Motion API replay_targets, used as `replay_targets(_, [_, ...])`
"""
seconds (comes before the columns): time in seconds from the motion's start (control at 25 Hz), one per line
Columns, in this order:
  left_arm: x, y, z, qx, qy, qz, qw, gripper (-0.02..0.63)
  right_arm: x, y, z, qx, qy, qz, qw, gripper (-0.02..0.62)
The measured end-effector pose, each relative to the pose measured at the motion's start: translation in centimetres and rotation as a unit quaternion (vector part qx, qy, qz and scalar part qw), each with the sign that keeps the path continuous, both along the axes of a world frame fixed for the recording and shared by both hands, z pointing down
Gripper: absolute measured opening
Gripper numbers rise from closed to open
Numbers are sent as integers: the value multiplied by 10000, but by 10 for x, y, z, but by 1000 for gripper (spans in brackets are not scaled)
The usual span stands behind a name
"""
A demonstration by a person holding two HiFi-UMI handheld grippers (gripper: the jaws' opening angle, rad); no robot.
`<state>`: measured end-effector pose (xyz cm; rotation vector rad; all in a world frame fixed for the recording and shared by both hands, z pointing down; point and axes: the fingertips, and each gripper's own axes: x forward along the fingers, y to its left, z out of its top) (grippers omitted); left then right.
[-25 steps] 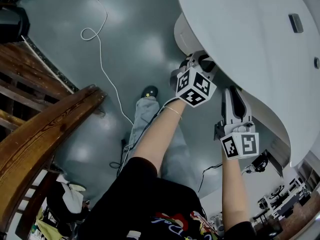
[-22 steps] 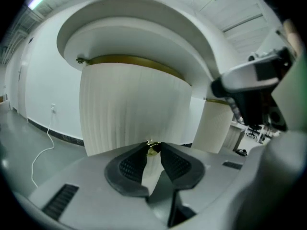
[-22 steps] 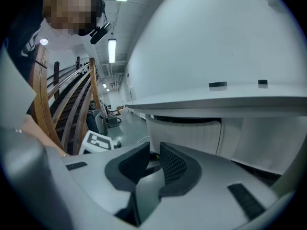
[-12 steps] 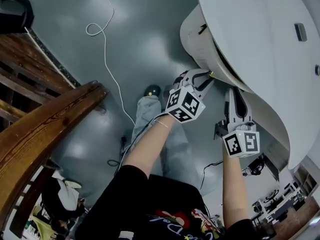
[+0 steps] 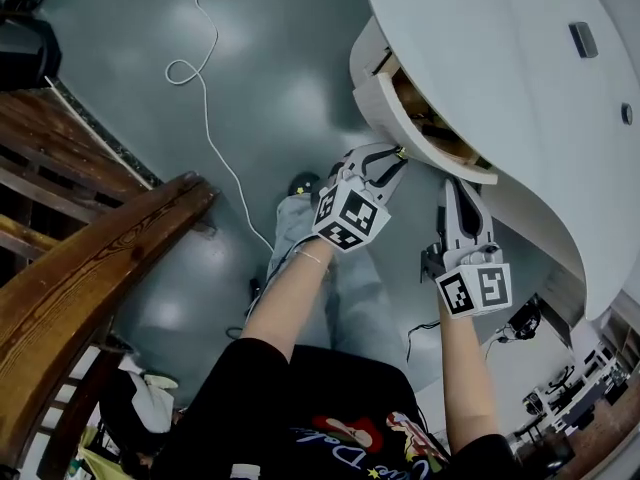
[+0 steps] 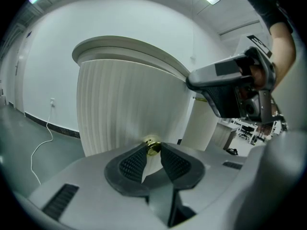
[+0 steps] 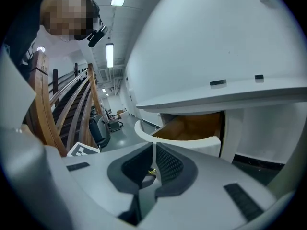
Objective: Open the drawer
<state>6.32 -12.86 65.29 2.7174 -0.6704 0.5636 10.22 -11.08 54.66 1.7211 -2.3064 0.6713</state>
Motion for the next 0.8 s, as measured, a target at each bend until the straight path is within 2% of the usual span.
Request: replay_targets(0.8, [-27, 40, 1, -319, -214, -51, 9992, 91, 12, 24, -33, 284, -121, 146, 9994, 6])
